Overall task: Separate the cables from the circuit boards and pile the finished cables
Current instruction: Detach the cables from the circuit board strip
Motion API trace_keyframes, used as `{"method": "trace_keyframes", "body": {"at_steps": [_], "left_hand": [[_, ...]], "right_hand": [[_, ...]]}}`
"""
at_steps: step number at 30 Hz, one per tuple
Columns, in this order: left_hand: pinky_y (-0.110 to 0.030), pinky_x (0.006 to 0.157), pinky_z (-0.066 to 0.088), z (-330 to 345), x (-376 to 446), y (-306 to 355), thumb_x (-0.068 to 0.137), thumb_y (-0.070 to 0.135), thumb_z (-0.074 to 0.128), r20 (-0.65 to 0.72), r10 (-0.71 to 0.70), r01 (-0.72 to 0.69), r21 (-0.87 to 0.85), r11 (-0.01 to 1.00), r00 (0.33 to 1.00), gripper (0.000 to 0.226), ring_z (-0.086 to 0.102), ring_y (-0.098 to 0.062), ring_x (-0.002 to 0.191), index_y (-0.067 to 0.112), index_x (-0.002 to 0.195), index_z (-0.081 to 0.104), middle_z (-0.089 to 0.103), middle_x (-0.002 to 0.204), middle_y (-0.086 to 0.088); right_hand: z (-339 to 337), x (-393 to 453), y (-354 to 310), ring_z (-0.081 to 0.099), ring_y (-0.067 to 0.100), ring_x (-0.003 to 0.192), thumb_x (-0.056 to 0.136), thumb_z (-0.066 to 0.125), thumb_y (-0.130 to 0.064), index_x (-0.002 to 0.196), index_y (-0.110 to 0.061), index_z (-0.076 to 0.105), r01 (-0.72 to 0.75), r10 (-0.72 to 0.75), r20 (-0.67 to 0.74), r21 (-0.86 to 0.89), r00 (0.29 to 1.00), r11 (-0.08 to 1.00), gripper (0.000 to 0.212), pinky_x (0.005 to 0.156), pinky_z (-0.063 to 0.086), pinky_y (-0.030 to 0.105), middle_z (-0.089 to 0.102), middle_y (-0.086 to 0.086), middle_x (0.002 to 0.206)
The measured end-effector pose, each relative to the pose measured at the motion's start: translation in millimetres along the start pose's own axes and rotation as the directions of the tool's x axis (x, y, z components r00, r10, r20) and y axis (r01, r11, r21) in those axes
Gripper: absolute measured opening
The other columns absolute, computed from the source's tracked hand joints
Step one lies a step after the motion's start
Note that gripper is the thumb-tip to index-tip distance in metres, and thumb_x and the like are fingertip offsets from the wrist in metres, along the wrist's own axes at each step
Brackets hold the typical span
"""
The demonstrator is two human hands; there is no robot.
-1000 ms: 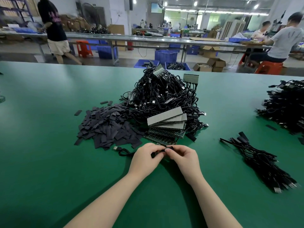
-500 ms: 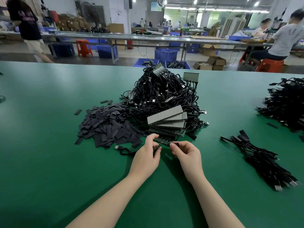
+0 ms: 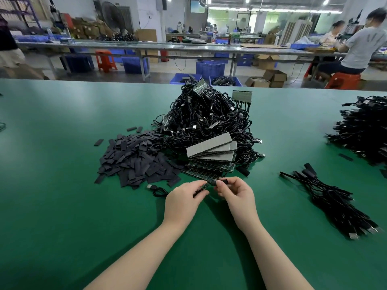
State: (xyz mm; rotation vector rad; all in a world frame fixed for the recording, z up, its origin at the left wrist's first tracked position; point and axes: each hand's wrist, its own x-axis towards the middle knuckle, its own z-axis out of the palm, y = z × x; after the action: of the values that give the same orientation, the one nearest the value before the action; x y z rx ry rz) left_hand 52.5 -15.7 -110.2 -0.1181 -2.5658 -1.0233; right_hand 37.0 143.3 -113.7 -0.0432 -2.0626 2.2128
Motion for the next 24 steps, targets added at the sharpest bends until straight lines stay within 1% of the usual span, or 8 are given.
{"method": "trace_keyframes", "body": {"at_steps": [3, 6, 9, 12, 16, 24], "left_hand": [[-0.023, 0.074, 0.049, 0.6, 0.3, 0.5, 0.092, 0.036, 0.064, -0.017, 0.077, -0.076, 0.061, 0.995, 0.997, 0.032, 0.066, -0.009, 0.092, 0.03, 0.123, 0.067, 0.072, 0.107, 0.007], [-0.029, 0.077, 0.052, 0.7, 1.7, 1.4, 0.093, 0.031, 0.064, -0.016, 0.142, -0.141, 0.064, 0.988, 0.99, 0.031, 0.067, -0.012, 0.093, 0.024, 0.123, 0.067, 0.073, 0.107, 0.005], [-0.035, 0.078, 0.054, 1.4, 2.2, 1.9, 0.092, 0.025, 0.065, -0.014, 0.203, -0.202, 0.069, 0.977, 0.979, 0.028, 0.067, -0.012, 0.092, 0.021, 0.12, 0.069, 0.073, 0.103, 0.006], [-0.037, 0.077, 0.053, 2.0, 2.4, 1.2, 0.092, 0.025, 0.064, -0.017, 0.216, -0.214, 0.073, 0.974, 0.976, 0.027, 0.066, -0.012, 0.09, 0.021, 0.118, 0.07, 0.073, 0.099, 0.006], [-0.039, 0.074, 0.052, 1.4, 2.5, 0.6, 0.093, 0.026, 0.059, 0.022, 0.243, -0.244, 0.092, 0.965, 0.97, 0.026, 0.065, -0.014, 0.086, 0.022, 0.117, 0.07, 0.072, 0.091, 0.007], [-0.037, 0.08, 0.049, 1.7, 3.8, -2.5, 0.095, 0.024, 0.056, 0.039, 0.214, -0.216, 0.075, 0.973, 0.976, 0.027, 0.062, -0.011, 0.096, 0.025, 0.119, 0.068, 0.07, 0.099, 0.01]], "right_hand": [[0.0, -0.6, 0.3, 0.072, 0.011, 0.079, 0.091, 0.071, -0.011, 0.093, -0.015, 0.071, -0.001, 0.001, 0.009, -0.004, 1.0, 1.0, 0.005, 0.072, 0.057, 0.02, 0.077, 0.001, 0.086], [-0.4, -0.3, -0.1, 0.071, 0.01, 0.077, 0.091, 0.071, -0.012, 0.092, -0.016, 0.071, 0.002, -0.002, 0.006, -0.011, 1.0, 1.0, 0.004, 0.071, 0.056, 0.019, 0.077, 0.001, 0.087], [-0.9, -0.5, -0.4, 0.071, 0.012, 0.078, 0.091, 0.072, -0.013, 0.093, -0.016, 0.071, 0.003, -0.003, -0.005, -0.001, 1.0, 1.0, 0.004, 0.072, 0.057, 0.021, 0.077, 0.004, 0.089], [-0.5, -0.9, -1.0, 0.072, 0.014, 0.079, 0.09, 0.072, -0.013, 0.093, -0.015, 0.071, 0.008, -0.008, -0.004, 0.001, 1.0, 1.0, 0.004, 0.072, 0.057, 0.021, 0.077, 0.004, 0.089], [0.6, -1.4, -1.6, 0.071, 0.011, 0.078, 0.09, 0.072, -0.009, 0.093, -0.012, 0.071, 0.012, -0.013, 0.013, 0.012, 1.0, 1.0, 0.004, 0.07, 0.055, 0.018, 0.077, 0.005, 0.088], [-0.7, -2.0, -3.6, 0.071, 0.01, 0.077, 0.091, 0.071, -0.011, 0.092, -0.013, 0.071, 0.007, -0.006, 0.066, -0.018, 0.998, 1.0, 0.003, 0.073, 0.057, 0.02, 0.076, 0.004, 0.084]]}}
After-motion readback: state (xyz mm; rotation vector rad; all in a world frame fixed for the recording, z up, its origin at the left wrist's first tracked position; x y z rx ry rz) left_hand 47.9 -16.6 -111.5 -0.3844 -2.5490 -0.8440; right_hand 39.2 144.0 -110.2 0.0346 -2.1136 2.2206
